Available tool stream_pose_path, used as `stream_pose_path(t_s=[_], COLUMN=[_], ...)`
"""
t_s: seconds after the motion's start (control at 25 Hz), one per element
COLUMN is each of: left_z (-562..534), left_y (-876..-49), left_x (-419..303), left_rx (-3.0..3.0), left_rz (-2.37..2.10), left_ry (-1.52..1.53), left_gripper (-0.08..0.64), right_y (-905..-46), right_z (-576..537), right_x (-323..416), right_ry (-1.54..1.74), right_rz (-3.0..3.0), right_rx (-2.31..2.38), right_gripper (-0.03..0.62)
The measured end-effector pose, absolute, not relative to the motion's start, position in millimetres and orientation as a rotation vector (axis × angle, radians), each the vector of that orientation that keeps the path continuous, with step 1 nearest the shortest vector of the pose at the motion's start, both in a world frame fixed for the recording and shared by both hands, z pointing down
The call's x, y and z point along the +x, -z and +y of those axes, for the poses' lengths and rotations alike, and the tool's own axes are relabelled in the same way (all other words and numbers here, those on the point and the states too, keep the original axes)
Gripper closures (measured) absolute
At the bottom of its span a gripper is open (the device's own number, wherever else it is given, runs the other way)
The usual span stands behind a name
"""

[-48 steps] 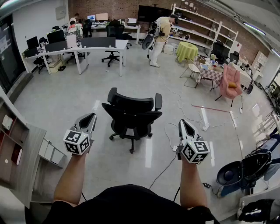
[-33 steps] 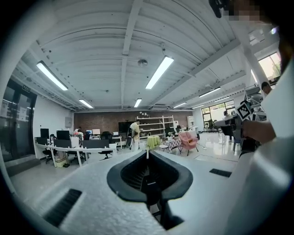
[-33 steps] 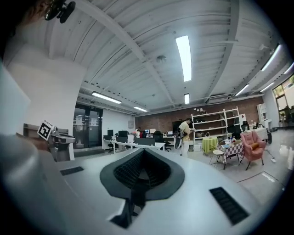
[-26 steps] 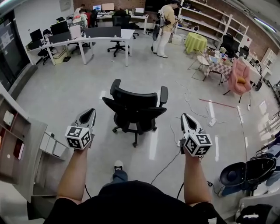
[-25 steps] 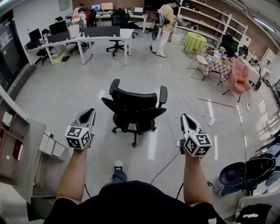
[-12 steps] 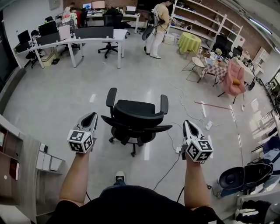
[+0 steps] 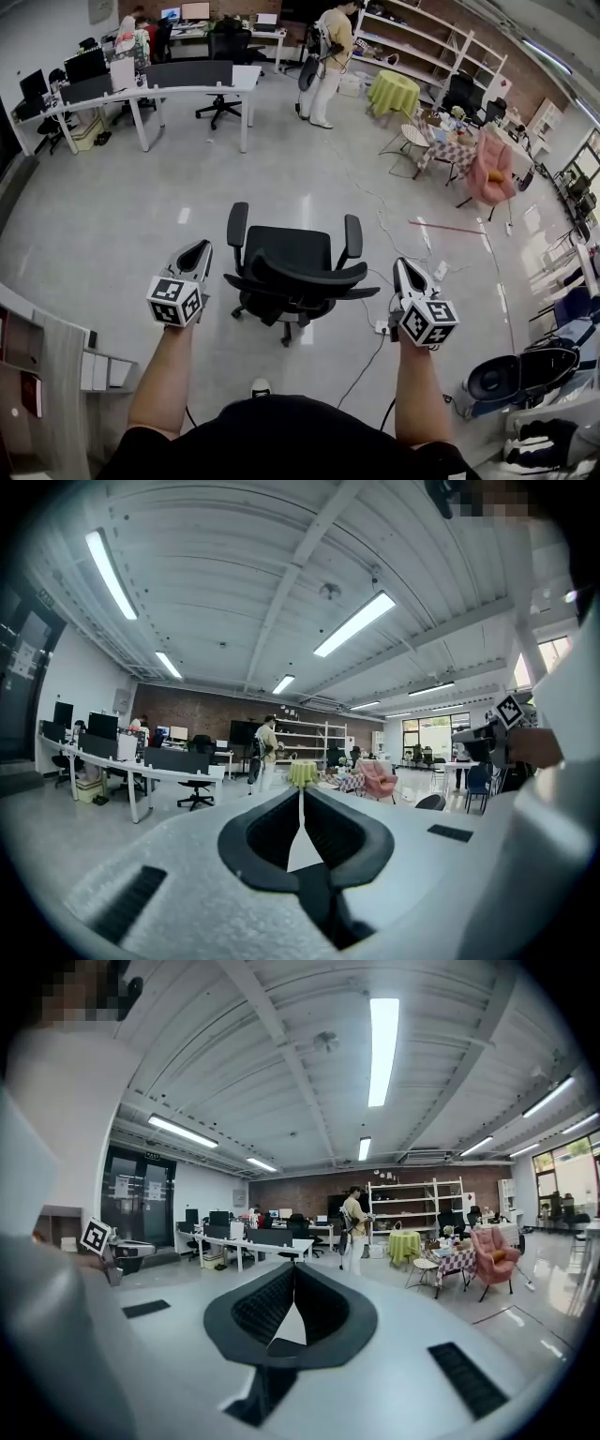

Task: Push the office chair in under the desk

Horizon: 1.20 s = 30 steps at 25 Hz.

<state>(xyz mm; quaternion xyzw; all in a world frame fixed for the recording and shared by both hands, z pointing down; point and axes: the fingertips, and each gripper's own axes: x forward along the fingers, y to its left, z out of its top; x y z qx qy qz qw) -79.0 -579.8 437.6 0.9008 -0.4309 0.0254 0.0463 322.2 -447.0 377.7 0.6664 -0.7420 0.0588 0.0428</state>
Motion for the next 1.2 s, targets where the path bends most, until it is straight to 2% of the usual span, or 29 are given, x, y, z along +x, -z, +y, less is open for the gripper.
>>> stream_pose_path(t_s=[0.56,1.2], left_z=[-624,-606], left_y=[-425,-388], left_x=[-95,-86], left_rx=[2.75,2.782], left_rz=[-1.27,-1.396], left_ry=[0.014,-0.004], left_gripper=[0.534,0.534], right_y=[-359,-337], right_z=[-474,-483], right_x=[301,332], right_ry=[-0.125,-0.054], right_rz=[-2.252,-2.362], right_rx=[2.066,2.039], right_gripper=[0.581,0.581])
